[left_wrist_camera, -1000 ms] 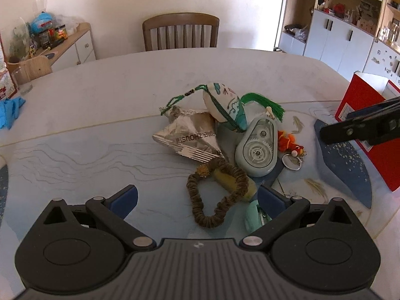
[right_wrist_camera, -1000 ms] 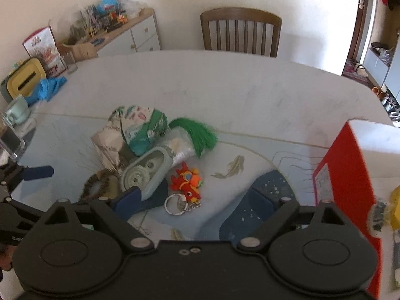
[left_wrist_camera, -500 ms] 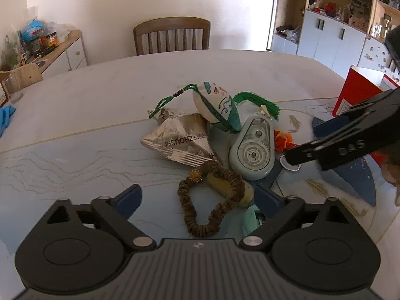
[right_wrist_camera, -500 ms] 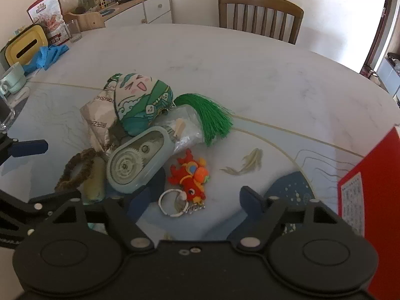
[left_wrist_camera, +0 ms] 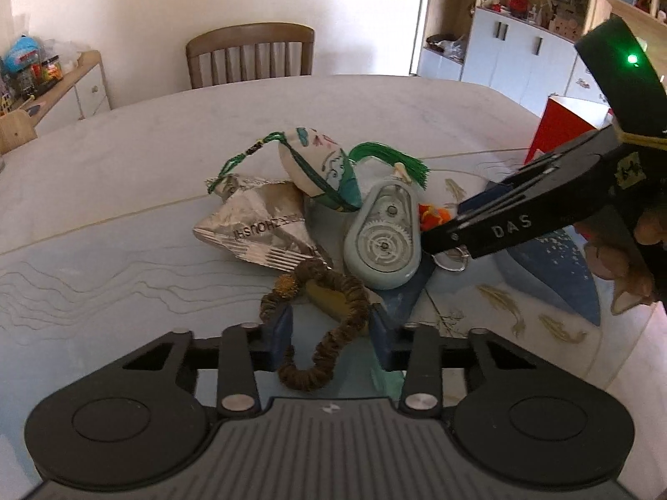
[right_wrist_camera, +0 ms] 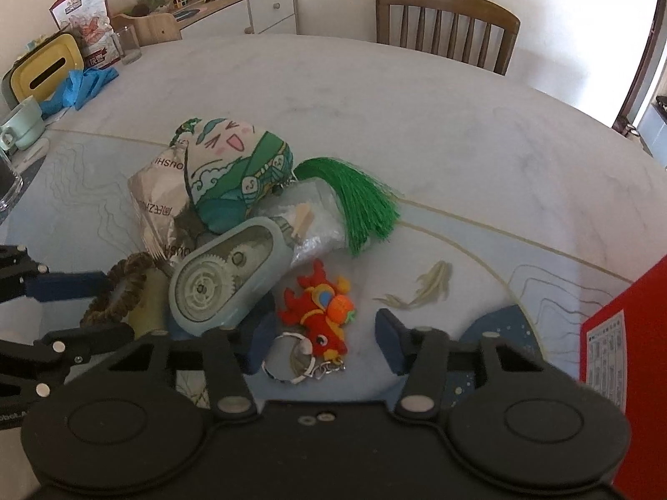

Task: Organize objects
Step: 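Grasp the brown bead bracelet with left tool while right tool grasps red parrot keychain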

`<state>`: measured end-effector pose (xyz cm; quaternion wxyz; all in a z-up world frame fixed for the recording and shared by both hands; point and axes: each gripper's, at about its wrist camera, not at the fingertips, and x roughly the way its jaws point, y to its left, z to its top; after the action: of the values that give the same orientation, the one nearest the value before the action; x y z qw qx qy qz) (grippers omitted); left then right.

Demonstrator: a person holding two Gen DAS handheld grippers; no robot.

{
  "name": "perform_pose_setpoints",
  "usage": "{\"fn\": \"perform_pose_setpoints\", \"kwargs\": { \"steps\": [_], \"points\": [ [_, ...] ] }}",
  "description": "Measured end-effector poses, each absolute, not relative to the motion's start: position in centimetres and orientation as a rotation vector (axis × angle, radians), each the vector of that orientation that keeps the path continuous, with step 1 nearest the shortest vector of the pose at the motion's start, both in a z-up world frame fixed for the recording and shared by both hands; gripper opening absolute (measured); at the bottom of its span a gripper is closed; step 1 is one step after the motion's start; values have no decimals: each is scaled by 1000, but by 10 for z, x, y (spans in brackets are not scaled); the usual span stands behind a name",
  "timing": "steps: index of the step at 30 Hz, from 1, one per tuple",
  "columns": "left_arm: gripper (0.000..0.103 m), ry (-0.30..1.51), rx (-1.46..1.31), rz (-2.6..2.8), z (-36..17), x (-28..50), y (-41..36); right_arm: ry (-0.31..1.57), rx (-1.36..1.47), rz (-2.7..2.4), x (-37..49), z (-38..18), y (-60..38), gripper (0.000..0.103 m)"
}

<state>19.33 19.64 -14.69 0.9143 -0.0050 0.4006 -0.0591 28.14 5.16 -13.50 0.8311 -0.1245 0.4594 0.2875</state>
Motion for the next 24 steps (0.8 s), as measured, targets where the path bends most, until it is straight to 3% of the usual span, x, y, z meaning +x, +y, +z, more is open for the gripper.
{"fn": "perform_pose_setpoints", "kwargs": {
  "steps": [2, 4, 8, 11, 12, 24],
  "points": [
    [32, 831, -27, -134, -147, 193, 197, 968, -279, 616, 279, -135, 54, 45],
    [19, 837, -43, -140, -146, 193, 198, 960, -292, 620, 278, -135, 56, 38],
    [11, 841, -64, -148, -144, 194, 199, 953, -299, 607, 277, -135, 58, 38],
    [9, 836, -66, -151, -141, 193, 199, 947, -296, 593, 275, -134, 57, 33],
    [9, 831, -65, -153, -139, 193, 199, 944, -291, 586, 275, -132, 55, 25],
    [8, 812, -123, -143, -122, 186, 202, 943, -209, 566, 261, -112, 30, 8]
  ]
}}
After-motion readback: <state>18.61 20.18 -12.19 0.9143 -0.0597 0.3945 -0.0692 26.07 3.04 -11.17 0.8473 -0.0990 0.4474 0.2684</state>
